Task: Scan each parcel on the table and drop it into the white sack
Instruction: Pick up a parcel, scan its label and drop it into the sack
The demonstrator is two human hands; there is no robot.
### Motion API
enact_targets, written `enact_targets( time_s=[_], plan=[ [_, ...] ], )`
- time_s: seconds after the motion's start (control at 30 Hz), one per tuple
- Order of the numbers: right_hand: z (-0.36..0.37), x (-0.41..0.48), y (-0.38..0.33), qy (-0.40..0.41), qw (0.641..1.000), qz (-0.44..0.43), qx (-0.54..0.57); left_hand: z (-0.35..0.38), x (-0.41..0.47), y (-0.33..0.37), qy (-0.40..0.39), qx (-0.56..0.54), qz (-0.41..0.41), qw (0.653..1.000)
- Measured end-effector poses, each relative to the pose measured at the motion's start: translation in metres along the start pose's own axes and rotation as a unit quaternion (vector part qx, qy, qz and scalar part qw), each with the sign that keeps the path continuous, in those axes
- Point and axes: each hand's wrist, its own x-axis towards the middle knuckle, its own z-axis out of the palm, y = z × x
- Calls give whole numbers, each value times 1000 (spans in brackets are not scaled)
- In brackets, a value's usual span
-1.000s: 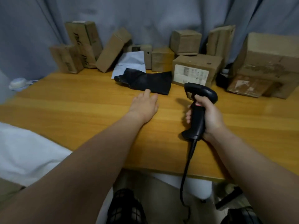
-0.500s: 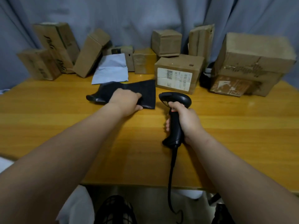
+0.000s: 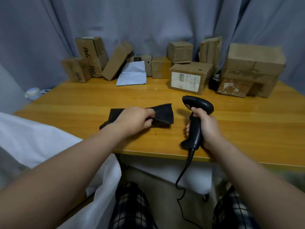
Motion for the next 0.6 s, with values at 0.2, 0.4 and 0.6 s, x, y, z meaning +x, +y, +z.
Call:
enact_targets(
  time_s=[0.2, 0.4, 0.6],
  plan=[
    [-12, -16, 7, 3, 996, -49, 73, -54, 18, 12, 217, -363, -139, 896],
    [-12, -20, 7, -2, 995, -52, 79, -45, 31, 13, 68, -585, -262, 764],
    [-13, -17, 9, -2, 996, -42, 73, -15, 18, 2, -42, -505, -348, 789]
  ],
)
